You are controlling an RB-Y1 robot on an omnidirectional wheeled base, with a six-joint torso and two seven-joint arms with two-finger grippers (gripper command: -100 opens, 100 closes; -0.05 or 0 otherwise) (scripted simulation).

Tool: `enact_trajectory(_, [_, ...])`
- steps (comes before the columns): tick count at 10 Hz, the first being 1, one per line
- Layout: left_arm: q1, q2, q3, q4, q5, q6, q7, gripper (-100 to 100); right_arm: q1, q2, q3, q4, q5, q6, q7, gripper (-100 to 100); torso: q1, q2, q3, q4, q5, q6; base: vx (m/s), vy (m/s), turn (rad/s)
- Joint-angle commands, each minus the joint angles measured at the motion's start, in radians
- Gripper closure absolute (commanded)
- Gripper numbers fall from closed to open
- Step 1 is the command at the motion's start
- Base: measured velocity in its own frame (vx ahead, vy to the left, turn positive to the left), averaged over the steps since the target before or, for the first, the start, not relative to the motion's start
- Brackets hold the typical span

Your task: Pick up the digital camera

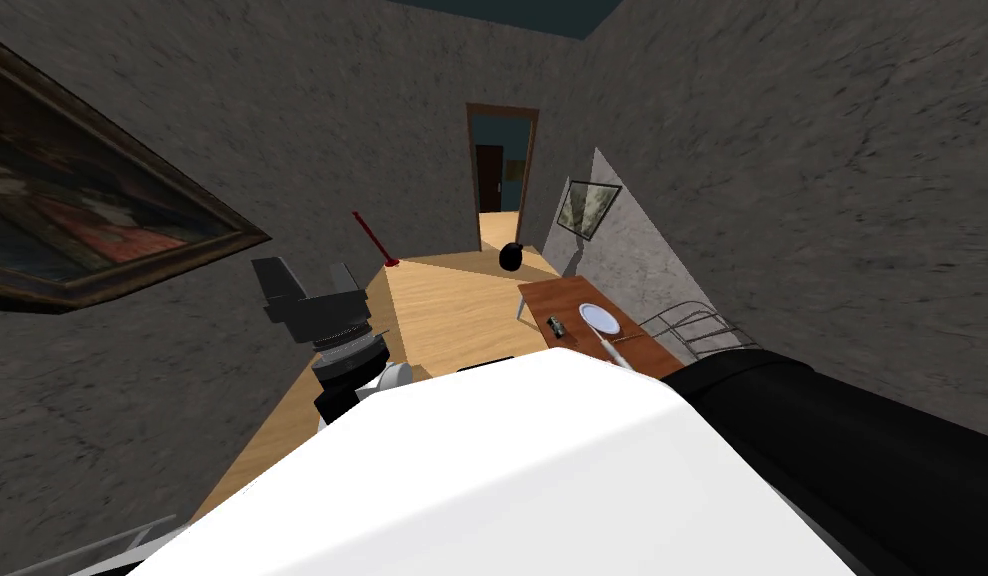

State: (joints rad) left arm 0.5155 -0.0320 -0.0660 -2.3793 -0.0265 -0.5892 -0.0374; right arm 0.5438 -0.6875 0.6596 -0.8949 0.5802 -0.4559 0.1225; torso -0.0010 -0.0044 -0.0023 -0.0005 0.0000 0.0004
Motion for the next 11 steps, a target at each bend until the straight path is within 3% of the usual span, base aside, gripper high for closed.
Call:
enact_trajectory(1, [0.0, 0.0, 0.0, 0.0, 0.0, 0.0, 0.0, 0, -0.003, -0.016, 0.003, 0.045, 0.002, -0.012, 0.003, -100, 0.0, 0.0, 0.0, 0.0, 0.0, 0.0, 0.044, -0.01, 0.161])
enact_trajectory(2, [0.0, 0.0, 0.0, 0.0, 0.0, 0.0, 0.0, 0, -0.003, -0.016, 0.003, 0.045, 0.002, -0.012, 0.003, -100, 0.0, 0.0, 0.0, 0.0, 0.0, 0.001, 0.02, -0.005, -0.032])
enact_trajectory(7, [0.0, 0.0, 0.0, 0.0, 0.0, 0.0, 0.0, 0, -0.047, -0.065, 0.043, 0.173, 0.017, -0.016, -0.002, -100, 0.0, 0.0, 0.0, 0.0, 0.0, 0.001, 0.05, -0.006, 0.239])
enact_trajectory(11, [0.0, 0.0, 0.0, 0.0, 0.0, 0.0, 0.0, 0, -0.064, -0.079, 0.054, 0.23, 0.018, -0.017, -0.004, -100, 0.0, 0.001, 0.0, 0.0, 0.0, 0.001, 0.035, -0.014, 0.112])
